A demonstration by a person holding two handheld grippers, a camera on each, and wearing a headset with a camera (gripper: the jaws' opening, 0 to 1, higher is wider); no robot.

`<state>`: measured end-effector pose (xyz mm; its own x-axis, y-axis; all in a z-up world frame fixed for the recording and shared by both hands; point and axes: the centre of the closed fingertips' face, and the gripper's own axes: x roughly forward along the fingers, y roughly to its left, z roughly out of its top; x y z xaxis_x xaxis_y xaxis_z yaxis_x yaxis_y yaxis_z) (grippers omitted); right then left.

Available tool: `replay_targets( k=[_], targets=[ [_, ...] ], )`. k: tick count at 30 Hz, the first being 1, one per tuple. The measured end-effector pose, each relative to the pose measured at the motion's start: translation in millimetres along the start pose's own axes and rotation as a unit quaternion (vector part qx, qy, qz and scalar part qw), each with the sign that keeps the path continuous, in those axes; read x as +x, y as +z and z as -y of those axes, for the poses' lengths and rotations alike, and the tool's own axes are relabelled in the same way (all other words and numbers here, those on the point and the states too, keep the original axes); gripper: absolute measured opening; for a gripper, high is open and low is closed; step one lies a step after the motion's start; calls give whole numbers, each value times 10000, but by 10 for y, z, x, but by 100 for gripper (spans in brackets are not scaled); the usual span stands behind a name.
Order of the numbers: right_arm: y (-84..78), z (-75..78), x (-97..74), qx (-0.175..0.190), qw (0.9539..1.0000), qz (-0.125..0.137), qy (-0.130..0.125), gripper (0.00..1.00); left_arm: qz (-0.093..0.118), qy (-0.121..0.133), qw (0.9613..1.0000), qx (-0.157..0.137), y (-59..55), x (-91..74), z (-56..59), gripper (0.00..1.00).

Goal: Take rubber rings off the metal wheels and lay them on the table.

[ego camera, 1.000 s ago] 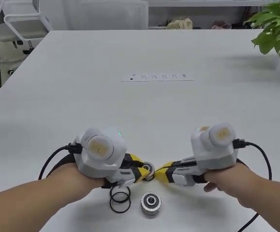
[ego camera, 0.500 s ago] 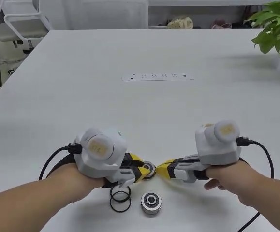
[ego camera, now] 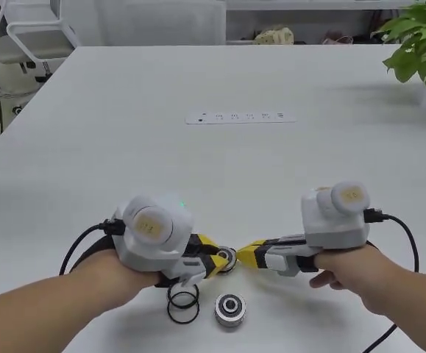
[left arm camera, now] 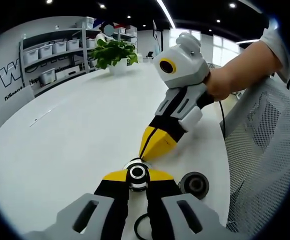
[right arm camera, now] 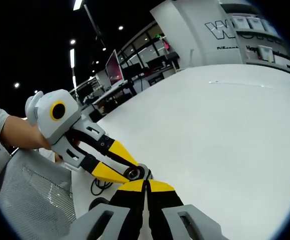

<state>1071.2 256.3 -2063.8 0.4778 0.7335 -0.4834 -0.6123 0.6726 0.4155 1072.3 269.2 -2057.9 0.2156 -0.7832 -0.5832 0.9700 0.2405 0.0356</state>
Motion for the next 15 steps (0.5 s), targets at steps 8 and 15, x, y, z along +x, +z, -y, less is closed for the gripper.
replay_targets(
  k=[8, 15],
  targets=[
    [10, -20, -2, 105, 9999, 30, 66, 0, -3, -7, 10000, -2, 0, 0, 2, 8],
    [13, -34, -7, 131, 9999, 26, 85, 0, -7, -9, 10000, -4, -1, -1, 6, 8]
  ],
)
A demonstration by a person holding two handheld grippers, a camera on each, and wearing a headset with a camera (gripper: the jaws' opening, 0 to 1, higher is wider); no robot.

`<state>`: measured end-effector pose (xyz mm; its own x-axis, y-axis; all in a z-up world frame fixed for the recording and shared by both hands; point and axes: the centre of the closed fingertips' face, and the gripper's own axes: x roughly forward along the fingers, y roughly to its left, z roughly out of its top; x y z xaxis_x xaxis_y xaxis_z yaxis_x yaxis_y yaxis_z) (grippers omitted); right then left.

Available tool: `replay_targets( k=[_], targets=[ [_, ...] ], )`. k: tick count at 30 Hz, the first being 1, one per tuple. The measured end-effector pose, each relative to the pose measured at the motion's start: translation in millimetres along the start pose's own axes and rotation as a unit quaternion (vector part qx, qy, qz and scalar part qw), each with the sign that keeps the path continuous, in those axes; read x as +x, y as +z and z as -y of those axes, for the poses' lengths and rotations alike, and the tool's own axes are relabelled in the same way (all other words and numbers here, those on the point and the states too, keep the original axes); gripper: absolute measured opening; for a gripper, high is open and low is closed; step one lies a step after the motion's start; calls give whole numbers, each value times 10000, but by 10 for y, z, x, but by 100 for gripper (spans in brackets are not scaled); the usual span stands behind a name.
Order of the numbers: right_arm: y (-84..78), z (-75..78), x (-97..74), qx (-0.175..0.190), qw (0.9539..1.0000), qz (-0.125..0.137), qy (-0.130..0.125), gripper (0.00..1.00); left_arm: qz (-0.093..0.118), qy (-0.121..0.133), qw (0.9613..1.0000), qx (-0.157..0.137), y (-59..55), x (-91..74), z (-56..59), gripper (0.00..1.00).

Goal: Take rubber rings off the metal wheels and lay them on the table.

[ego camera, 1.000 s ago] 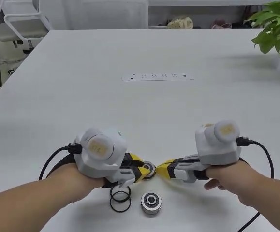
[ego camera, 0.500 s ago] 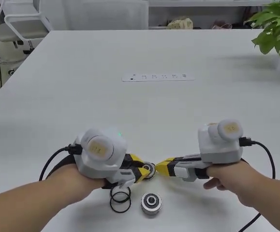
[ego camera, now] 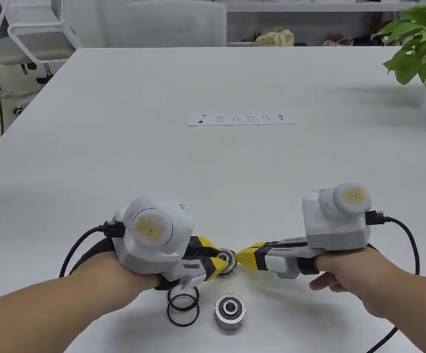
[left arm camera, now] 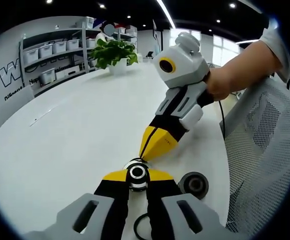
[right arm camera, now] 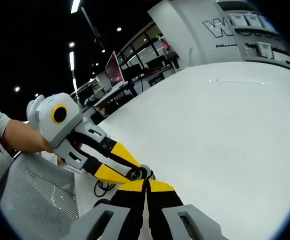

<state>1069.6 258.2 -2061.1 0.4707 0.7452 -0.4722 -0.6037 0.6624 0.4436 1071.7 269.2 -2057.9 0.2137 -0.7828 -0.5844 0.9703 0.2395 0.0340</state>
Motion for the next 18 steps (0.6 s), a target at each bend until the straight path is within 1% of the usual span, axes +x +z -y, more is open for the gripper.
replay_targets(
  k=[18],
  targets=[
    [10, -51, 15, -57, 10000, -48, 63, 0, -26, -3, 10000, 6, -6, -2, 3, 8]
  ],
)
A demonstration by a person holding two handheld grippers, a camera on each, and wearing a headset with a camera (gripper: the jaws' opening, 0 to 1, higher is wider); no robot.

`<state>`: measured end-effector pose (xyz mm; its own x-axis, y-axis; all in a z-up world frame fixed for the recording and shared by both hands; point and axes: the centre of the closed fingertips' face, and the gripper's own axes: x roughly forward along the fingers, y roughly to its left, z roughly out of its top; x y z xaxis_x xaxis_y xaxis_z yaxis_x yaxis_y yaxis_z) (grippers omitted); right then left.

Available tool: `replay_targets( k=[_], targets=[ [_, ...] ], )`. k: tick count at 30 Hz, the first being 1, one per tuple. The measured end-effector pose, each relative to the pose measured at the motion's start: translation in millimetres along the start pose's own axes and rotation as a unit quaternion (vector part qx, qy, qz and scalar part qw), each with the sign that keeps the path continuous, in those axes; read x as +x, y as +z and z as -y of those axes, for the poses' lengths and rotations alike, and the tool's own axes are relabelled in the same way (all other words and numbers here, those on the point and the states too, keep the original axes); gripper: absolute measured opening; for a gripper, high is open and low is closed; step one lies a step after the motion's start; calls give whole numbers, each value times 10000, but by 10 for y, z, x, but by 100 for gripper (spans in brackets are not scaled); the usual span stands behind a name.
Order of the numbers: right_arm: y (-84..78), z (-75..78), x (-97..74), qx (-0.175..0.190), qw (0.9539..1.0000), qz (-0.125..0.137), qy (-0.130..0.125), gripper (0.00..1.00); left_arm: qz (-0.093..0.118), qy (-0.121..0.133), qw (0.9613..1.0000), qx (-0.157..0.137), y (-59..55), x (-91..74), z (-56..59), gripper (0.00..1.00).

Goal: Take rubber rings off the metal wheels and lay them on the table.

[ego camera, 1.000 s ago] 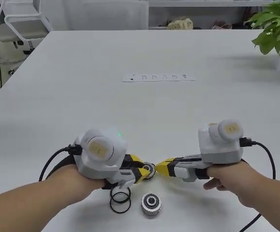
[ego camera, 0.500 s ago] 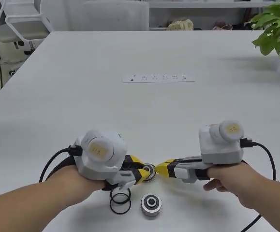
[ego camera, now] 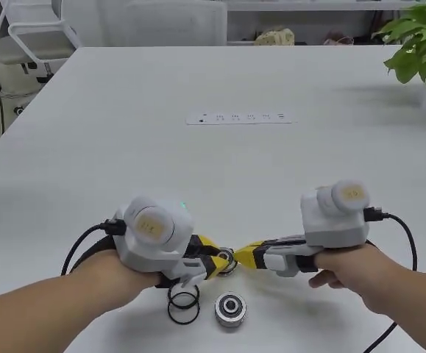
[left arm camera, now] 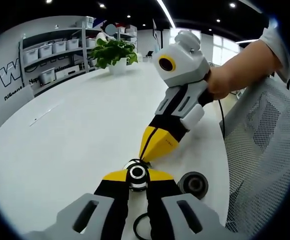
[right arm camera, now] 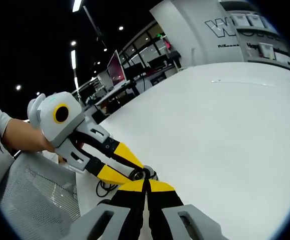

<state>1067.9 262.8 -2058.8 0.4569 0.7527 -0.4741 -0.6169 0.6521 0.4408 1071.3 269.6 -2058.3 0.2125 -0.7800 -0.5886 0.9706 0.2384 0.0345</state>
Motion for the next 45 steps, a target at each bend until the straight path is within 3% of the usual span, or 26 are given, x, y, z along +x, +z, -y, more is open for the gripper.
replay_targets(
  k=[20, 22, 24, 27, 45],
  targets=[
    [8, -59, 52, -125, 9999, -15, 43, 0, -8, 8, 10000, -6, 1, 2, 2, 8],
    [17, -72, 62, -112, 9999, 5, 71, 0, -8, 6, 10000, -4, 1, 2, 4, 8],
    [87, -158, 84, -81, 9995, 165, 266, 0, -11, 3, 10000, 0, -2, 1, 6, 8],
    [92, -162, 91, -233, 9995, 137, 161, 0, -1, 3, 10000, -1, -4, 0, 9, 8],
    [42, -89, 80, -176, 9997, 131, 88, 0, -17, -44, 10000, -2, -1, 6, 10, 8]
  ],
)
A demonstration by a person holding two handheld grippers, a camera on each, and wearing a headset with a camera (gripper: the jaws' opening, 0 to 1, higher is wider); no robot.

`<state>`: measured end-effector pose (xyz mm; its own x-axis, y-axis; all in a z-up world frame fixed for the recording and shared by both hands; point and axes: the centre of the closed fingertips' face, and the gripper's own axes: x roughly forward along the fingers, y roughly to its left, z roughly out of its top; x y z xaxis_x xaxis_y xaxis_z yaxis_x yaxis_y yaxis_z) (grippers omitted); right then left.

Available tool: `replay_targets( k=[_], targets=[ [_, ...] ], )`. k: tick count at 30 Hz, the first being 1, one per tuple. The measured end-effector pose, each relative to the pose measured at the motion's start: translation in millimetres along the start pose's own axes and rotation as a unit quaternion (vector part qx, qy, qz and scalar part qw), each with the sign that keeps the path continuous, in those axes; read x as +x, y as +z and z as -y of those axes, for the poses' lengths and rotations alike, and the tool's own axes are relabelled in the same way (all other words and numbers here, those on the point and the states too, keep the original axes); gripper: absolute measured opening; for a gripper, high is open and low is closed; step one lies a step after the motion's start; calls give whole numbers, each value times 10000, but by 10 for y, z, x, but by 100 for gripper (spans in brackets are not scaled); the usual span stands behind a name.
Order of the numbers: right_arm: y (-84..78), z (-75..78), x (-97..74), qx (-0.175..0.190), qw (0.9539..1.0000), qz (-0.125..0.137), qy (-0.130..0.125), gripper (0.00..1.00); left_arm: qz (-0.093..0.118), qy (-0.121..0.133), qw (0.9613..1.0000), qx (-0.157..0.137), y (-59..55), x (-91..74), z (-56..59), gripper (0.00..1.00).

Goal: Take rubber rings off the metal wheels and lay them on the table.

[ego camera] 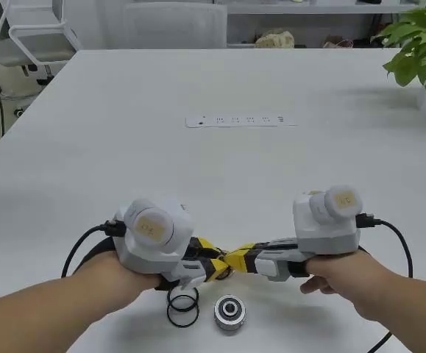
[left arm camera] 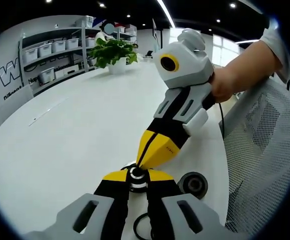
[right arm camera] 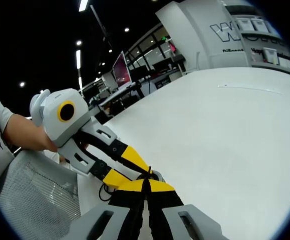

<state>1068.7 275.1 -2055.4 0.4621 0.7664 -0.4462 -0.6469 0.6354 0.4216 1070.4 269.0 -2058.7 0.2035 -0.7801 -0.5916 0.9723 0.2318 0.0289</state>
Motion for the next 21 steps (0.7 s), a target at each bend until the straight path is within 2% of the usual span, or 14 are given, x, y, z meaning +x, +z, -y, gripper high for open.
replay_targets(
  k=[21],
  targets=[
    [11, -2, -10, 15, 10000, 18, 42, 0, -63, -120, 9999, -21, 8, 1, 7, 10]
  ],
)
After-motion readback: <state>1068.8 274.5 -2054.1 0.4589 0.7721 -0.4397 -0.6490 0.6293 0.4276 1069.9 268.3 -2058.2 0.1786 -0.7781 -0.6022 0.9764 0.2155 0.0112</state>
